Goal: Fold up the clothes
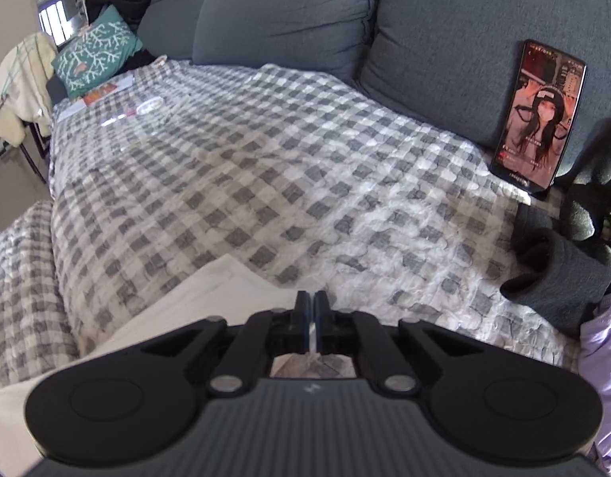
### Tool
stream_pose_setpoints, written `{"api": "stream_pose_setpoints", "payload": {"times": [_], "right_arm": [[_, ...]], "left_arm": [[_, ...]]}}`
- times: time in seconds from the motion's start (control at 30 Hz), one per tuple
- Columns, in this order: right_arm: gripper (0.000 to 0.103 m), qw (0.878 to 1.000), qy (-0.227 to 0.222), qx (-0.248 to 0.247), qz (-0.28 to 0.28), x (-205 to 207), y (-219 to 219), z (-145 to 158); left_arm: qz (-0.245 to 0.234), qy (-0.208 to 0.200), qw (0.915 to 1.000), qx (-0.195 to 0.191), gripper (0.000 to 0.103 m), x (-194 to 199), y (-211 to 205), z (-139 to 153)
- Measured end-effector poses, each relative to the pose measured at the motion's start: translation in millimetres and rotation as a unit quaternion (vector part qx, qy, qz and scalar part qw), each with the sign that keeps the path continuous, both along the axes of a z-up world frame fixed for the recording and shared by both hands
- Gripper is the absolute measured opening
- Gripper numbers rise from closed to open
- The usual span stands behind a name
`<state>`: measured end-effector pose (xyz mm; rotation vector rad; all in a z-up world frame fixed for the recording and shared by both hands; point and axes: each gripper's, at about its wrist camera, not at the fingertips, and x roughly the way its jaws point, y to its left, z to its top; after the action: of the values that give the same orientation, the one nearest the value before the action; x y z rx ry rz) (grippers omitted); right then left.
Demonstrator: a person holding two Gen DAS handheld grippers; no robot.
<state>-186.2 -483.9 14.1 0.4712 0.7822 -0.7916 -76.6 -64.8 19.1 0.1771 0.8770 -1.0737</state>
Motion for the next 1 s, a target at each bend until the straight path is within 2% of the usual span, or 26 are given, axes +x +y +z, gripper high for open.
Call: {"api": "stream_pose_setpoints", "payload": {"times": [0.07,0.1,0.17,0.2,0.27,0.37,0.5,0.77,1.0], "right_arm": [[0.013,1.000,-0.011,0.003,-0.001,-1.8,-1.7,-3.4],[0.015,1.000,-0.026,-0.005,-0.001,-4.1,-1.1,0.0],[0.028,0.998,-0.063,-0.017,0.006,-6.4,1.1,7.1],[0.030,0.996,-0.082,-0.020,0.017,-4.3,2.5,10.4],[0.029,0.995,-0.091,-0.019,0.037,6.6,5.2,10.2],[0.027,0.995,-0.080,-0.019,0.051,25.6,7.4,3.6],[0.027,0.996,-0.070,-0.006,0.049,40.6,7.0,-2.0],[0.022,0.993,-0.101,0.050,0.038,39.8,1.5,-4.8],[0.018,0.994,-0.085,0.064,0.021,45.9,0.4,-14.0]], "left_arm": [[-0.002,0.000,1.0000,0.002,0.060,-0.3,1.2,-0.1],[-0.003,0.000,1.0000,0.002,0.060,-0.4,2.1,0.1],[-0.004,0.001,1.0000,0.001,0.060,-0.3,3.4,0.1],[-0.005,0.002,1.0000,0.001,0.060,0.0,3.7,-0.3],[-0.004,0.004,1.0000,0.001,0.060,0.8,3.5,-1.7],[-0.005,0.003,1.0000,0.001,0.061,0.9,2.5,-2.5],[-0.005,0.006,1.0000,-0.001,0.061,2.6,2.9,-3.2],[-0.008,0.006,0.9999,-0.002,0.061,4.1,2.4,-3.5],[-0.012,0.003,0.9999,-0.003,0.064,2.6,1.7,-4.1]]}}
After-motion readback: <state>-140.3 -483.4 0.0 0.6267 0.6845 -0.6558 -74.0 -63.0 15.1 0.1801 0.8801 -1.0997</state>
